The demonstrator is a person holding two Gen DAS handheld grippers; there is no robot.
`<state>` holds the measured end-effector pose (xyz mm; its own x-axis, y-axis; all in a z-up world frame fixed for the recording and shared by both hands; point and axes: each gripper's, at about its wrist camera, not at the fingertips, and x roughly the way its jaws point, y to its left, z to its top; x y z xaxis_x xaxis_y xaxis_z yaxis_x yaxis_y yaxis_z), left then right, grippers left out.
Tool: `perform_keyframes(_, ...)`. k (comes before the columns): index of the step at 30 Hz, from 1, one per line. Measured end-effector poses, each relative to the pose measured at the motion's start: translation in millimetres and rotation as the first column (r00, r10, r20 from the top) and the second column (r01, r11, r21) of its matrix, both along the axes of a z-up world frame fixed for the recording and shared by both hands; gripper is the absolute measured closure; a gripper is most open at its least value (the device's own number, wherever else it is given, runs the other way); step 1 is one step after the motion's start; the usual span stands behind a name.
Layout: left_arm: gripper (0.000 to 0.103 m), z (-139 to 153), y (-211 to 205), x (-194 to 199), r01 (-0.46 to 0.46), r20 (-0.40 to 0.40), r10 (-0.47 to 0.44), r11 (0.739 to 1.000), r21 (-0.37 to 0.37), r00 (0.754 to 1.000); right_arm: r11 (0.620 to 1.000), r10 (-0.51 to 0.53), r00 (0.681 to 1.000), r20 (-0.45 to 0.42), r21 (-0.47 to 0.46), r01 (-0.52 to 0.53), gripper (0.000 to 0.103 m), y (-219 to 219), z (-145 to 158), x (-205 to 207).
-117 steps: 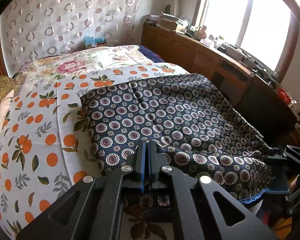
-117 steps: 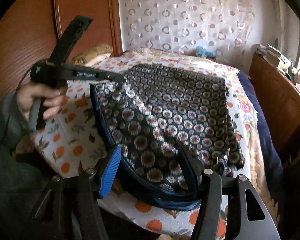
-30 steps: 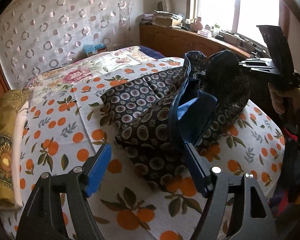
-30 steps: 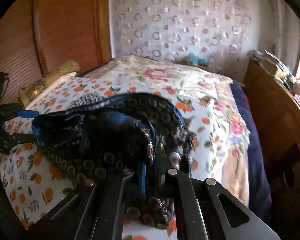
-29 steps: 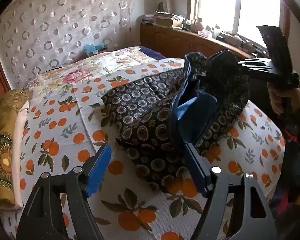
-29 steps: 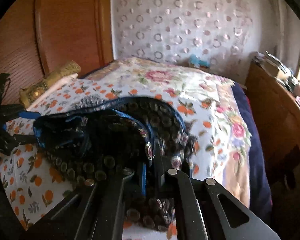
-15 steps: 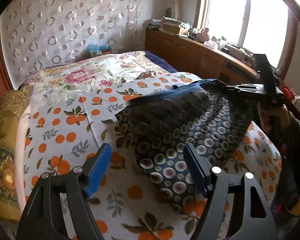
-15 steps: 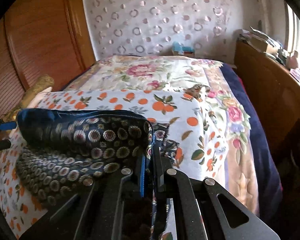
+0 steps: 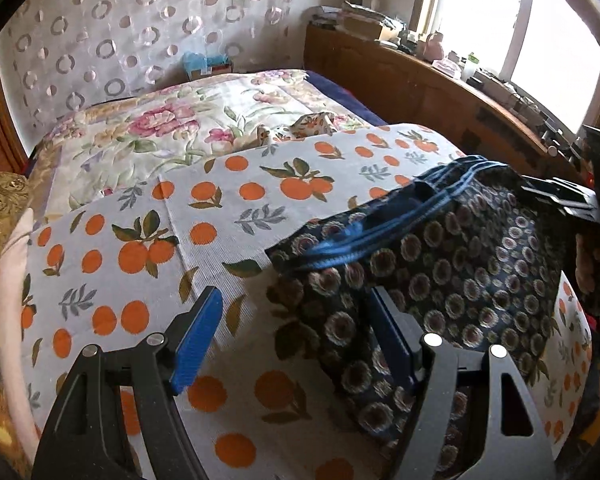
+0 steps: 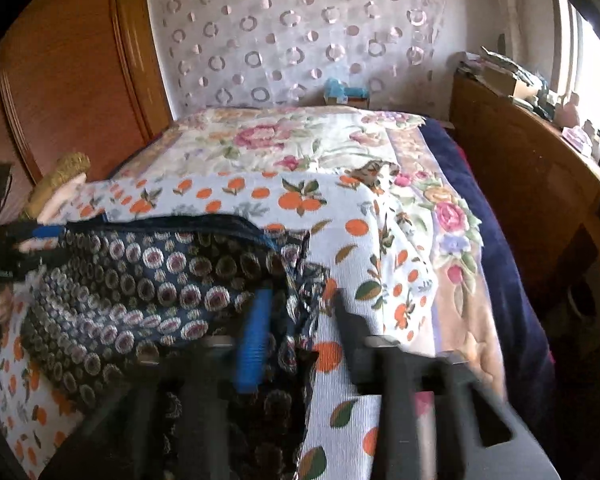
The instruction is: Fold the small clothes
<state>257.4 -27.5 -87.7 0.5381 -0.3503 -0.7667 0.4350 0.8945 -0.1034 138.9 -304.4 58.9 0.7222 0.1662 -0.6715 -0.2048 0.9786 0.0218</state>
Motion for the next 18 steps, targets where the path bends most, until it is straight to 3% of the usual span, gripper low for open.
perform_keyframes(8,0.028,-6,-2,17,0.012,-0.014,-0.012,1.000,-0.004,1.000,1.000,-0.001,0.999,-0.033,0.012,0.001,0.036,3,-5,-5)
perform_keyframes(18,0.028,-8,-5,21,0.023,-0.013,-0.023,1.000,-0.010,1.000,0.999,0.011,0.996,-0.091,0.049,-0.007,0.034,-4,-16,3)
